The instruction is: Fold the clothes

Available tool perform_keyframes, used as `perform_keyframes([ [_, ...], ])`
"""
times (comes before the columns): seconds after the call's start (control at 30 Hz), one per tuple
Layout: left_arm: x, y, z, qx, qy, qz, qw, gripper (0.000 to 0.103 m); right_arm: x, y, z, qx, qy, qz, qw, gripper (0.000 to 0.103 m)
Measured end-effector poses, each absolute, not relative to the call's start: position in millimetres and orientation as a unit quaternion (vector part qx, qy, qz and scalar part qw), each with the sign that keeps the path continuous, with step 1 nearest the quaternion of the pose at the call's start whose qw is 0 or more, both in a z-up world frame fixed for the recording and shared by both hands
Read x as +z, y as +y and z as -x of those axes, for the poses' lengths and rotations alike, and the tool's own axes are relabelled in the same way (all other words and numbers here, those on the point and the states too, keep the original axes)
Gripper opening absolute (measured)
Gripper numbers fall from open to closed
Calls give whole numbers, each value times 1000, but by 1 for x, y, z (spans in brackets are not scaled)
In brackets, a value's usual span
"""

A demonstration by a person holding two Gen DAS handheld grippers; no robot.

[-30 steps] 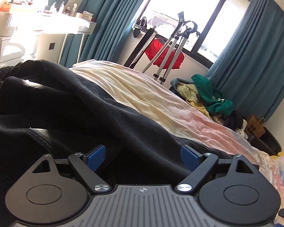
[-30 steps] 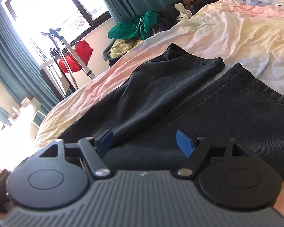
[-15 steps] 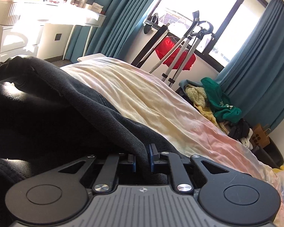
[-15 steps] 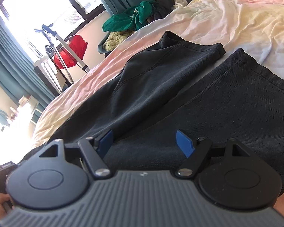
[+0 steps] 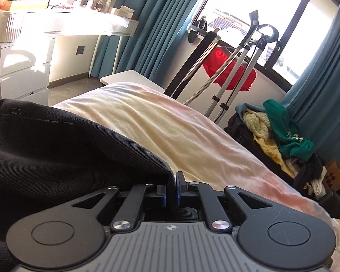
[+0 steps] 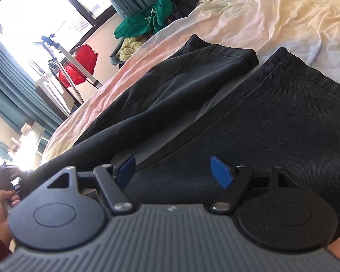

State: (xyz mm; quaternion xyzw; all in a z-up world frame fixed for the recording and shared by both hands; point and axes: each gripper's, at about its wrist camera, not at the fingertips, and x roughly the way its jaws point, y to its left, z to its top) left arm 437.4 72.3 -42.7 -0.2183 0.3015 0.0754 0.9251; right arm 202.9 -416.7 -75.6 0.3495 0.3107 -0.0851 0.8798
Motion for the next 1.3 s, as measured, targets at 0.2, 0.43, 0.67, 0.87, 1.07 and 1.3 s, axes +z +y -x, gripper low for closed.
perform_keyframes([
  [0.2,-72,71,-428,28,304,189,933,33,-87,-423,-215,-93,319,-357,873,77],
  [0.43,-57,38,-384,-80,319,78,941,70,-85,-425,-213,-96,318,-363,871,75],
  [0.67,-61,-25,-327,-183,293,-93,934,75,-79,-429,-206,-98,310,-371,870,76],
  [0.87,-100,-74,-325,-189,331,-212,900,69,-79,-430,-206,-93,314,-377,867,76],
  [1.07,-120,-95,-346,-139,357,-214,899,46,-84,-433,-211,-93,317,-387,861,76],
  [1.3,-111,-96,-338,-149,344,-205,904,4,-85,-434,-214,-91,316,-396,858,77],
])
